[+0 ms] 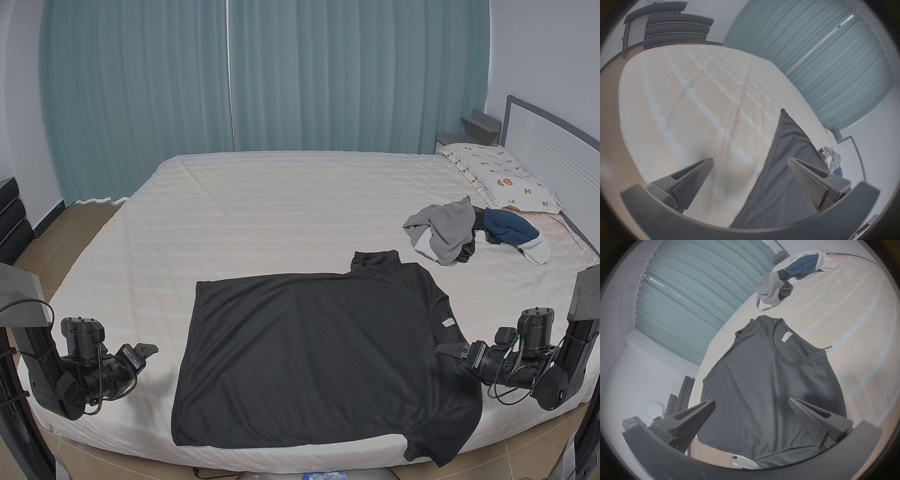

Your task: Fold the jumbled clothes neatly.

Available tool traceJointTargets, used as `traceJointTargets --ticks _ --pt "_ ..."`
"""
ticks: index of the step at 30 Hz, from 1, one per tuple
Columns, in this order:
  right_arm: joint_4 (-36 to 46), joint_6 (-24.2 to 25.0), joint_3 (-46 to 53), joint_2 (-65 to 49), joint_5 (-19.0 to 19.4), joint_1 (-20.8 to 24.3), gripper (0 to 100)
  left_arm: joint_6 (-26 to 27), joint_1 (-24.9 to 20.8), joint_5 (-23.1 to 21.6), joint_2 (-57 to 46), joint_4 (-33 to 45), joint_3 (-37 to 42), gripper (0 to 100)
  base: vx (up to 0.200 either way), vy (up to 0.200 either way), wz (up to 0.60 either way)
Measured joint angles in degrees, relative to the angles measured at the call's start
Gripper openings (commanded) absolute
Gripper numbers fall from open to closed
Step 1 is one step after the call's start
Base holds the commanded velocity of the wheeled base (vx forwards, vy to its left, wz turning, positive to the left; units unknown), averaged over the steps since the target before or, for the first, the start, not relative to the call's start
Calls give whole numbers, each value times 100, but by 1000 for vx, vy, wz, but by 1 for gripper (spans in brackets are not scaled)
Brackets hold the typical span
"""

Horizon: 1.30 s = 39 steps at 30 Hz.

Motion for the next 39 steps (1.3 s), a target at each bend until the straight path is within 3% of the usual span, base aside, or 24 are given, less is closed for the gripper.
traceJointTargets --ticks 3,14,21,26,39 --pt "-2 0 0 -9 0 0 100 -24 -72 9 -16 -2 -22 100 0 -200 0" --pt "1 33 -15 -17 9 2 100 -54 -138 71 -44 2 -176 100 0 0 0" --pt "1 411 -127 -26 5 9 100 -254 -268 85 -52 112 -652 100 0 0 0" --pt "4 525 -205 -26 6 16 100 -282 -291 61 11 466 -1408 100 0 0 0" --pt "68 728 -480 24 9 27 100 -284 -285 -229 1145 2334 -4920 100 0 0 0"
